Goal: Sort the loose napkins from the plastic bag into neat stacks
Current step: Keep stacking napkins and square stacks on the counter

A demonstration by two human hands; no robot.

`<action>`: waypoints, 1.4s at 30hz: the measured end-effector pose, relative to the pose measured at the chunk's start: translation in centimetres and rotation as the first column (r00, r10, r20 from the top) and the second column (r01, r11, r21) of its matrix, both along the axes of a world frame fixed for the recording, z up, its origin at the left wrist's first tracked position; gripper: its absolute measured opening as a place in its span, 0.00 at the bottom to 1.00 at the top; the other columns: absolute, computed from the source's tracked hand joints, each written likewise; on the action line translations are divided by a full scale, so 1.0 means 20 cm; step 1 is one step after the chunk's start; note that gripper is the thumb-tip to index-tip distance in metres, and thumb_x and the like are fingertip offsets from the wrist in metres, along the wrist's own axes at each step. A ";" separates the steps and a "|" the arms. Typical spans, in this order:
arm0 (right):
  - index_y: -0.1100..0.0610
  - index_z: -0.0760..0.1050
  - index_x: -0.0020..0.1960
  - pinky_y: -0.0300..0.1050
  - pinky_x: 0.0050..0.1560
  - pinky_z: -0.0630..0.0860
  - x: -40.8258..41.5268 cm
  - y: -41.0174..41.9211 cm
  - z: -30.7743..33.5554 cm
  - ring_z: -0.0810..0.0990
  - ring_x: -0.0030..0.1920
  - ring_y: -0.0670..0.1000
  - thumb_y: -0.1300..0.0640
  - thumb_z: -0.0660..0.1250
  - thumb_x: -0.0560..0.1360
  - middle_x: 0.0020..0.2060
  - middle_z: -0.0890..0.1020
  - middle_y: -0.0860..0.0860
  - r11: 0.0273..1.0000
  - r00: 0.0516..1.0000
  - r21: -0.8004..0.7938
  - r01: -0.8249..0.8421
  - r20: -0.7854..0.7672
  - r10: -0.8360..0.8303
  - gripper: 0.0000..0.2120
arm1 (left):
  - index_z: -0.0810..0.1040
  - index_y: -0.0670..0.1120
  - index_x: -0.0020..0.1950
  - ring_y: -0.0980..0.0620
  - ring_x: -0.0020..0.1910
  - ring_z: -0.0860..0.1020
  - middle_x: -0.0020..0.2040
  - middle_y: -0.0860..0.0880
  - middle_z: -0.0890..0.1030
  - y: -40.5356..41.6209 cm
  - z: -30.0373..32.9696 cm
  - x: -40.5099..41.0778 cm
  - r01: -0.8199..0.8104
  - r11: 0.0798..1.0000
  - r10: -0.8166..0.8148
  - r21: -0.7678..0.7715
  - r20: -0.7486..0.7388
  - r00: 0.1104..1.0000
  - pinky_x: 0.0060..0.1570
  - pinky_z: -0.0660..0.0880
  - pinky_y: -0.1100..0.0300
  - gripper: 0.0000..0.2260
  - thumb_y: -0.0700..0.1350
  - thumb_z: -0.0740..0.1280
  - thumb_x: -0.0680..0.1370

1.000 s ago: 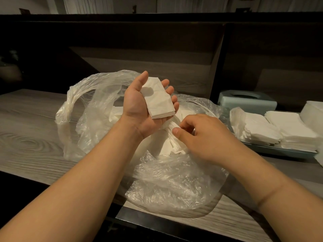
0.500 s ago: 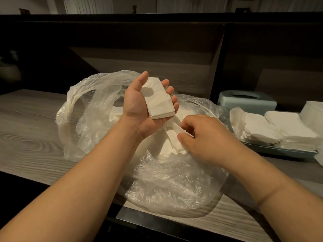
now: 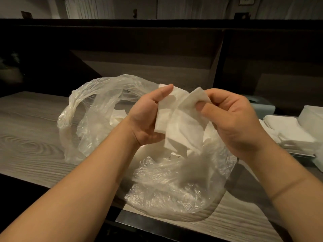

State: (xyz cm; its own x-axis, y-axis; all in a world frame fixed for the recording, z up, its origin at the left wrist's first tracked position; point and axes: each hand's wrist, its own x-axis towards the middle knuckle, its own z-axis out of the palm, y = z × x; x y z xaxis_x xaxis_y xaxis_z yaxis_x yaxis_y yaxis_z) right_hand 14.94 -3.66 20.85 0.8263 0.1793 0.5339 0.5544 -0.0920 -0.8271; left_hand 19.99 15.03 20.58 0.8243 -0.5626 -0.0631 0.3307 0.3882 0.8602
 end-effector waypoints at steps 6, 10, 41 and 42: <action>0.44 0.79 0.53 0.43 0.47 0.83 0.02 0.02 -0.03 0.82 0.49 0.44 0.57 0.68 0.81 0.46 0.83 0.43 0.959 0.969 -0.161 0.233 0.116 -0.216 0.08 | 0.87 0.45 0.57 0.43 0.51 0.84 0.56 0.42 0.84 -0.02 -0.02 -0.02 0.160 0.984 -0.161 0.082 0.007 0.987 0.53 0.81 0.49 0.23 0.60 0.62 0.78; 0.42 0.77 0.53 0.38 0.40 0.79 0.03 0.01 -0.03 0.81 0.47 0.43 0.57 0.67 0.81 0.45 0.82 0.40 0.947 0.961 -0.187 0.262 0.145 -0.237 0.09 | 0.86 0.45 0.58 0.42 0.55 0.82 0.58 0.43 0.84 -0.03 -0.03 0.00 0.148 0.978 -0.150 0.144 0.004 0.989 0.60 0.77 0.48 0.26 0.64 0.63 0.76; 0.51 0.80 0.50 0.57 0.36 0.82 -0.02 0.11 -0.03 0.83 0.35 0.60 0.51 0.70 0.79 0.37 0.85 0.53 0.940 0.913 0.008 0.341 -0.241 -0.329 0.04 | 0.72 0.43 0.75 0.37 0.53 0.80 0.58 0.36 0.80 -0.07 -0.05 -0.02 0.329 0.938 -0.334 0.113 0.035 0.942 0.61 0.75 0.42 0.37 0.70 0.58 0.79; 0.49 0.80 0.51 0.57 0.39 0.84 -0.02 0.11 -0.03 0.85 0.38 0.57 0.50 0.70 0.79 0.41 0.85 0.52 0.932 0.908 0.015 0.361 -0.235 -0.348 0.04 | 0.73 0.42 0.74 0.38 0.52 0.80 0.57 0.36 0.80 -0.06 -0.05 -0.02 0.331 0.937 -0.337 0.112 0.036 0.941 0.60 0.76 0.42 0.35 0.68 0.61 0.79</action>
